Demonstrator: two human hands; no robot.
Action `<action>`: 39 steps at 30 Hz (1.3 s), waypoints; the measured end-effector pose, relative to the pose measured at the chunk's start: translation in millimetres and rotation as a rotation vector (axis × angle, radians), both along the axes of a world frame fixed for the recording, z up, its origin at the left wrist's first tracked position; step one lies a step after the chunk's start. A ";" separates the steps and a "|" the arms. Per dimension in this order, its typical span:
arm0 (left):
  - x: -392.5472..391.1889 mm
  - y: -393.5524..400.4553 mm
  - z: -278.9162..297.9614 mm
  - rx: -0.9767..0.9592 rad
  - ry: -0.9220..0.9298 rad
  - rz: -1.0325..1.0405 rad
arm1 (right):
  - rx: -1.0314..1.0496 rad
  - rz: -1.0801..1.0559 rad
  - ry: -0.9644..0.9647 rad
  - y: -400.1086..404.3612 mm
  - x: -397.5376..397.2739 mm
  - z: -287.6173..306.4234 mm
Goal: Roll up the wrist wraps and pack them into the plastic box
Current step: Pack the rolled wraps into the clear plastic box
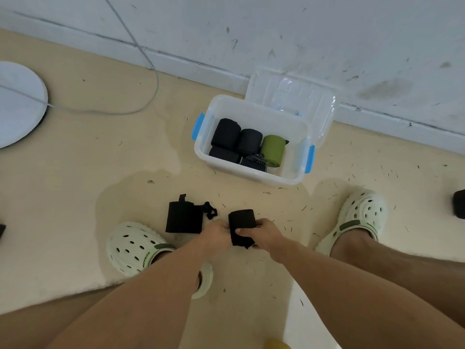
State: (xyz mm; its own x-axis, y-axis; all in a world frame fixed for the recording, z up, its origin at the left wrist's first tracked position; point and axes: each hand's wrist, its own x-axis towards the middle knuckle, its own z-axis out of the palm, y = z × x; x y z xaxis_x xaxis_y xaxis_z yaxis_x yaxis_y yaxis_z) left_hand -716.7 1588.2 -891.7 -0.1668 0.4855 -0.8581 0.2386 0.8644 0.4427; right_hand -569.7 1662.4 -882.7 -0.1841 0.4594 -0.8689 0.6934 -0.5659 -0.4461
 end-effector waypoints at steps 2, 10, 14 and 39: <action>-3.9 1.3 2.7 0.054 0.030 0.078 | 0.101 0.040 0.002 -0.9 1.7 4.1; -17.4 24.4 72.4 0.582 0.651 0.283 | 0.678 0.129 0.171 5.4 -31.2 72.4; -24.0 51.9 90.7 0.825 0.679 0.376 | 0.771 -0.030 0.241 27.4 -48.9 101.4; -14.1 54.7 32.0 0.389 0.784 -0.266 | 0.194 -0.082 -0.129 160.6 -121.9 53.7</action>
State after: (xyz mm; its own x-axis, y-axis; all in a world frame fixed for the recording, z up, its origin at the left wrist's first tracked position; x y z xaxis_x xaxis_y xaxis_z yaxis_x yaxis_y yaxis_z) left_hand -730.8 1642.9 -859.7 -0.4744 0.8226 -0.3135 0.7636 0.5618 0.3183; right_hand -691.6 1823.0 -829.0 -0.0332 0.6288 -0.7769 0.7070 -0.5347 -0.4629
